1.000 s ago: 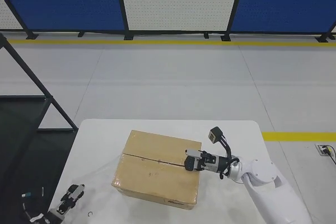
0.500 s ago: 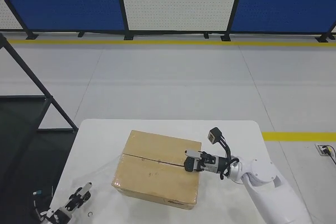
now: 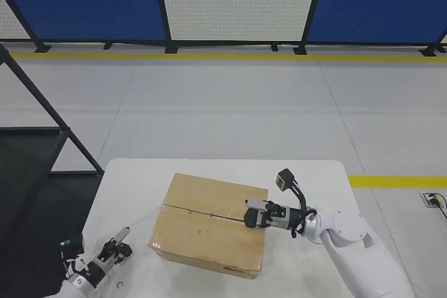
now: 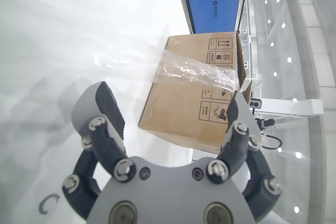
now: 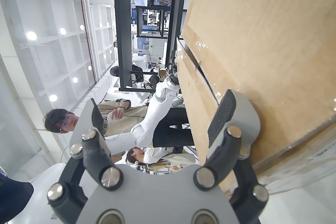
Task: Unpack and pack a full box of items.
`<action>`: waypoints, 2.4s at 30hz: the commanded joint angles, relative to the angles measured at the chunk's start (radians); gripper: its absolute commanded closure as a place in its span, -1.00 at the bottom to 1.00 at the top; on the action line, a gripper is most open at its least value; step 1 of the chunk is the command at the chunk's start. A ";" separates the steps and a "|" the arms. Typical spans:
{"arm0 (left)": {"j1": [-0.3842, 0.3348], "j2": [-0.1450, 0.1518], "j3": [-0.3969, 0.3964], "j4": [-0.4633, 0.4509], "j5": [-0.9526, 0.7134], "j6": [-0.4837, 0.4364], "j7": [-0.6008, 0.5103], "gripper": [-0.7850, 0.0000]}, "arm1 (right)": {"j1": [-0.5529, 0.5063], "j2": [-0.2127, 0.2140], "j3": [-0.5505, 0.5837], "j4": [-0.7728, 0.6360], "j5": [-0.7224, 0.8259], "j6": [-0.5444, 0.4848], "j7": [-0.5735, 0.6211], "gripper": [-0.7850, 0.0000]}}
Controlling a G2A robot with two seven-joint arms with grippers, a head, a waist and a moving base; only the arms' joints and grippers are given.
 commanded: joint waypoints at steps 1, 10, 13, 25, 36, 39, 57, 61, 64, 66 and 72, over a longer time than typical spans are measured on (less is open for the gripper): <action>-0.017 -0.002 0.006 0.013 -0.020 0.012 -0.008 -1.00 | 0.000 0.000 0.000 -0.001 0.001 0.002 -0.001 -1.00; -0.107 -0.007 0.002 0.085 -0.123 0.084 -0.035 -1.00 | 0.003 0.000 -0.002 -0.002 0.002 0.006 -0.003 -1.00; -0.127 -0.009 -0.001 0.092 -0.139 0.087 -0.024 -1.00 | 0.004 0.001 -0.003 -0.002 0.000 0.006 -0.005 -1.00; -0.172 -0.010 -0.034 0.041 -0.169 0.093 0.016 -1.00 | 0.020 -0.002 -0.013 0.013 0.005 0.004 0.004 -1.00; -0.166 -0.003 -0.094 -0.053 -0.166 0.102 0.023 -1.00 | 0.023 -0.004 -0.021 0.023 0.013 -0.005 0.011 -1.00; -0.163 -0.002 -0.105 -0.074 -0.168 0.106 0.024 -1.00 | 0.035 -0.010 -0.044 0.032 0.012 0.012 0.011 -1.00; -0.171 -0.001 -0.134 -0.191 -0.156 0.115 0.052 -1.00 | 0.133 -0.054 -0.148 0.140 0.027 -0.012 -0.007 -1.00; -0.180 0.000 -0.146 -0.201 -0.155 0.116 0.060 -1.00 | 0.128 -0.054 -0.145 0.147 0.027 -0.015 -0.004 -1.00; -0.193 0.001 -0.160 -0.194 -0.161 0.117 0.062 -1.00 | 0.121 -0.053 -0.140 0.148 0.025 -0.020 -0.002 -1.00; -0.201 0.002 -0.168 -0.186 -0.167 0.117 0.061 -1.00 | 0.117 -0.052 -0.137 0.146 0.024 -0.022 0.001 -1.00; -0.215 0.003 -0.187 -0.157 -0.188 0.100 0.051 -1.00 | 0.109 -0.051 -0.128 0.146 0.023 -0.022 0.009 -1.00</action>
